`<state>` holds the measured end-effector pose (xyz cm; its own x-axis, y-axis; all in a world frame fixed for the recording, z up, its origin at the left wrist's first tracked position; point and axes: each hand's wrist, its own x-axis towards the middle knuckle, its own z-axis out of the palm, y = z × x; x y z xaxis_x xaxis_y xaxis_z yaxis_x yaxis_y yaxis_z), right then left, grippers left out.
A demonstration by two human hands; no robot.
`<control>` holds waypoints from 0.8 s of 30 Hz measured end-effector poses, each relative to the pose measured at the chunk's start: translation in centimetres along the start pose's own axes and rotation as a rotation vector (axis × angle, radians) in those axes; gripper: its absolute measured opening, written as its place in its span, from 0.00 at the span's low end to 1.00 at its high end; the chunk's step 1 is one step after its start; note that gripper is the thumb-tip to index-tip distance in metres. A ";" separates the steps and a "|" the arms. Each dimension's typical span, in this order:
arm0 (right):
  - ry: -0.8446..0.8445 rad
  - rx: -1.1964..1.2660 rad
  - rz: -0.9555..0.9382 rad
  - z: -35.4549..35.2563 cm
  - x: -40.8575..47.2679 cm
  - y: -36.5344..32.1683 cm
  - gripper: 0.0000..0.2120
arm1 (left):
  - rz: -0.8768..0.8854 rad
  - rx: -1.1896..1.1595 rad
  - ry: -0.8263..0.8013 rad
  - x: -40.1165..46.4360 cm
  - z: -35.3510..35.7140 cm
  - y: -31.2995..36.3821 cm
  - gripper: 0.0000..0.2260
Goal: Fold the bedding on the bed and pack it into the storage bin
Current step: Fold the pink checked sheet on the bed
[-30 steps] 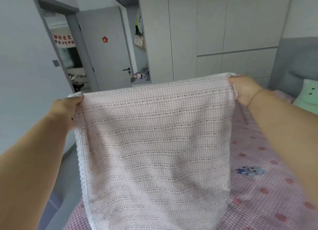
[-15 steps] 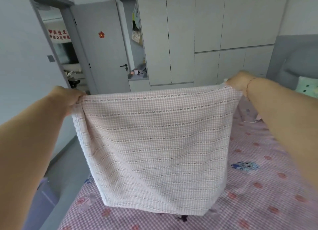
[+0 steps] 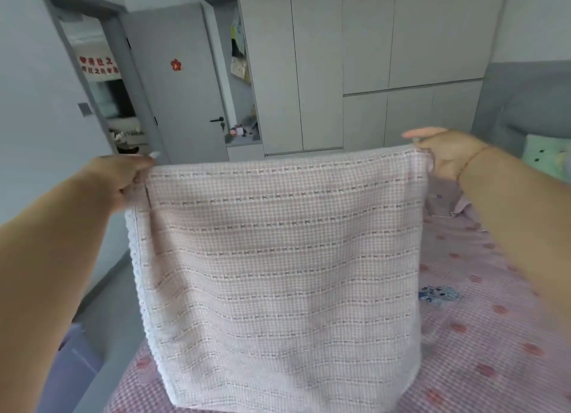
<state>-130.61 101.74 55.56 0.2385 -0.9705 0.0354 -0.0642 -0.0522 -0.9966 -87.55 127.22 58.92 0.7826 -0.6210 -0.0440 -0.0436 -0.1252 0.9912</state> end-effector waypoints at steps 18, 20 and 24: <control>0.003 0.081 0.006 -3.4 -1.8 -0.5 0.19 | -0.150 -0.489 -0.121 -2.1 -0.6 -2.1 0.14; -0.023 0.172 0.028 -3.9 -2.0 -0.4 0.18 | -0.014 -0.497 -0.227 -2.4 -1.2 -1.8 0.07; -0.076 0.187 0.021 -4.2 -2.0 0.1 0.18 | 0.095 -0.167 -0.360 -2.3 -1.1 -2.2 0.10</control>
<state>-135.20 102.72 55.73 0.3116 -0.9501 0.0160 0.1094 0.0191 -0.9938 -88.56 129.78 56.99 0.5111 -0.8588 0.0369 0.0199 0.0547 0.9983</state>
